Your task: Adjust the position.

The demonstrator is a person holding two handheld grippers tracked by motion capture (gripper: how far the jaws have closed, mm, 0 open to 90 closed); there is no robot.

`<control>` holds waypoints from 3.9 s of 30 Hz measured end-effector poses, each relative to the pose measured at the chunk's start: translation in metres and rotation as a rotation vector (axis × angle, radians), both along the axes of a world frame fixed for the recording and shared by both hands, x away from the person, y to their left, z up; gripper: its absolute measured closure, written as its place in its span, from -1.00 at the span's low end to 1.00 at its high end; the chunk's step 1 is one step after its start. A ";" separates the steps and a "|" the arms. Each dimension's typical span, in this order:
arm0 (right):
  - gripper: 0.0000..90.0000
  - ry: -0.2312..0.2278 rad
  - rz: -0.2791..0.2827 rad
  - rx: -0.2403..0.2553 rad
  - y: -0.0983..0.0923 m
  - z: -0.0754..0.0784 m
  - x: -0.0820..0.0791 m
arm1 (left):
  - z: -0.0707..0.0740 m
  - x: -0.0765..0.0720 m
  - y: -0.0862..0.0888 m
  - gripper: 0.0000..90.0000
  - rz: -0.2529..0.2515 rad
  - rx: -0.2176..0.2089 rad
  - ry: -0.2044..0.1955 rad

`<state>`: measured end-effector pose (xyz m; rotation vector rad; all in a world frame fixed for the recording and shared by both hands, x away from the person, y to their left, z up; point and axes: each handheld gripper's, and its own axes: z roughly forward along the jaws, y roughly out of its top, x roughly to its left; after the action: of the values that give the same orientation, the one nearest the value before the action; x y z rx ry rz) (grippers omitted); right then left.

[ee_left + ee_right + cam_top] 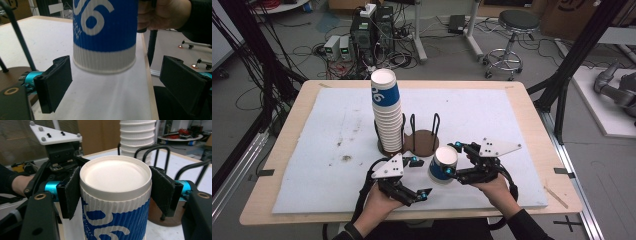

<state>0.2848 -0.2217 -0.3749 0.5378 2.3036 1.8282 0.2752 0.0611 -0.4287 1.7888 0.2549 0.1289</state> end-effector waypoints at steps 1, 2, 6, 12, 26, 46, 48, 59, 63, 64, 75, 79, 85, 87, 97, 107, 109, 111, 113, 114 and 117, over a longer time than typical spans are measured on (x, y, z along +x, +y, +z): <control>-0.32 -0.002 0.004 0.002 0.001 0.000 0.000 | 0.000 0.000 -0.002 -0.76 -0.008 -0.003 0.002; -0.32 0.003 0.014 0.004 0.002 -0.001 -0.001 | 0.000 0.001 -0.004 -0.76 -0.018 -0.006 0.008; -0.32 0.012 0.052 0.005 0.009 -0.003 -0.004 | 0.000 0.002 -0.008 -0.76 -0.040 -0.008 0.012; -0.32 0.017 0.085 -0.001 0.016 -0.005 -0.006 | -0.002 0.005 -0.014 -0.77 -0.050 -0.005 0.019; -0.31 0.024 0.111 0.008 0.020 -0.005 -0.008 | -0.004 0.012 -0.020 -0.62 -0.099 0.022 0.048; -0.59 0.012 0.152 -0.251 0.012 0.025 -0.003 | 0.036 0.012 -0.022 -0.47 -0.067 0.436 -0.052; -0.59 0.006 0.145 -0.291 0.017 0.026 -0.004 | 0.037 0.010 -0.026 -0.47 -0.062 0.486 -0.069; -0.34 -0.008 0.173 -0.386 0.027 0.015 -0.005 | 0.042 0.002 -0.033 -0.52 -0.052 0.545 -0.149; -0.33 0.007 0.170 -0.301 0.017 0.017 0.000 | 0.042 0.004 -0.024 -0.67 -0.052 0.390 -0.158; -0.33 0.013 0.177 -0.271 0.014 0.017 0.002 | 0.042 0.005 -0.021 -0.70 -0.047 0.349 -0.150; -0.33 0.081 0.185 -0.026 -0.009 0.021 0.009 | 0.030 0.017 -0.001 -0.82 -0.077 -0.074 -0.008; -0.33 0.079 0.200 -0.015 -0.007 0.019 0.008 | 0.031 0.018 -0.002 -0.81 -0.086 -0.067 0.007; -0.33 0.092 0.209 -0.008 -0.006 0.016 0.010 | 0.034 0.020 0.003 -0.60 -0.106 -0.051 0.018; -0.34 0.102 0.213 -0.016 -0.007 0.016 0.010 | 0.037 0.019 0.003 -0.58 -0.112 -0.024 0.017; -0.54 0.048 0.185 -0.159 -0.008 0.022 0.011 | 0.055 0.023 0.009 -0.53 -0.113 0.151 0.009; -0.54 -0.028 0.213 -0.385 0.007 0.023 0.001 | 0.063 0.018 -0.005 -0.52 -0.133 0.409 -0.049; -0.54 -0.031 0.215 -0.428 0.012 0.019 0.001 | 0.064 0.017 -0.007 -0.52 -0.140 0.410 -0.055; -0.54 -0.029 0.224 -0.440 0.014 0.016 0.001 | 0.065 0.016 -0.008 -0.52 -0.141 0.402 -0.053; -0.39 -0.029 0.226 -0.443 0.015 0.013 0.001 | 0.064 0.016 -0.008 -0.52 -0.148 0.398 -0.052; -0.38 -0.028 0.238 -0.437 0.015 0.013 0.002 | 0.064 0.017 -0.008 -0.52 -0.150 0.392 -0.051; -0.36 -0.019 0.257 -0.397 0.011 0.015 0.004 | 0.063 0.018 -0.005 -0.61 -0.142 0.320 -0.029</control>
<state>0.2888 -0.2107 -0.3600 0.1721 2.7262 1.3891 0.2936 0.0566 -0.3655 2.1145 0.0882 0.0979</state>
